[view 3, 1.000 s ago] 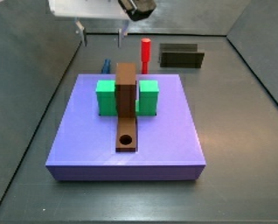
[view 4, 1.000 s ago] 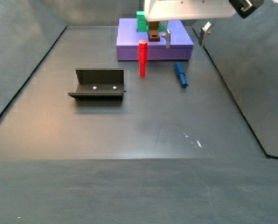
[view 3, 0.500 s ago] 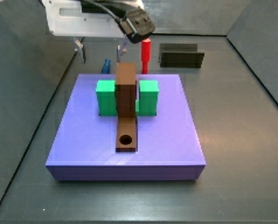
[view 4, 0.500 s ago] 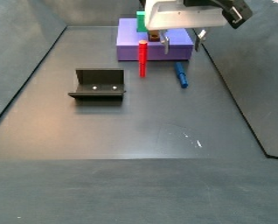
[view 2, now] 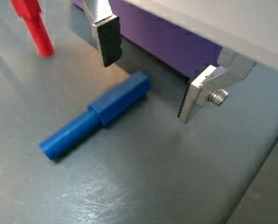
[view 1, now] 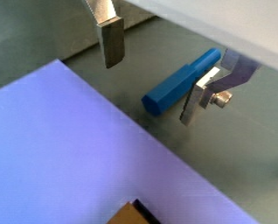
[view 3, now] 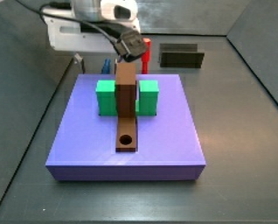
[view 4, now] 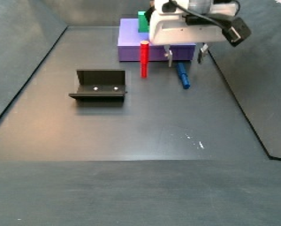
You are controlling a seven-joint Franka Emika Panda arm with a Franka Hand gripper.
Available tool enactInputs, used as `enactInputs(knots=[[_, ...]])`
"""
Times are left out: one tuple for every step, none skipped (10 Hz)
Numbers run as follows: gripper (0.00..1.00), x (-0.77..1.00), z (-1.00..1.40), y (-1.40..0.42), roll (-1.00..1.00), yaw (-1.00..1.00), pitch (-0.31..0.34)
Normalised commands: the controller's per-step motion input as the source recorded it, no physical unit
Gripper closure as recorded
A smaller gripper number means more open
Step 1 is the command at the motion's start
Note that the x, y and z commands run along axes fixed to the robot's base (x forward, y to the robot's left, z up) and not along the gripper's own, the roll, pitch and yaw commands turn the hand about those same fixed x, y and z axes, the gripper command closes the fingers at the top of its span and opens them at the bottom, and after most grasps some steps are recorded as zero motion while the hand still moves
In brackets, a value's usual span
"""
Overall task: Pick up the blue object. Move up. Place the blue object on the fixture. Regrasp the blue object. Move to above the board. Insert the blue object.
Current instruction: Pick up the blue object.
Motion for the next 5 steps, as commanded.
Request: enactInputs(knots=[[0.0, 0.0, -0.14, 0.0, 0.0, -0.05, -0.02], [0.0, 0.05, -0.1, 0.0, 0.0, -0.01, -0.021], [0.0, 0.05, -0.13, 0.0, 0.0, 0.0, -0.02], [0.0, 0.07, -0.12, 0.03, 0.0, -0.01, -0.004], [0.0, 0.06, -0.09, 0.09, 0.0, -0.02, 0.0]])
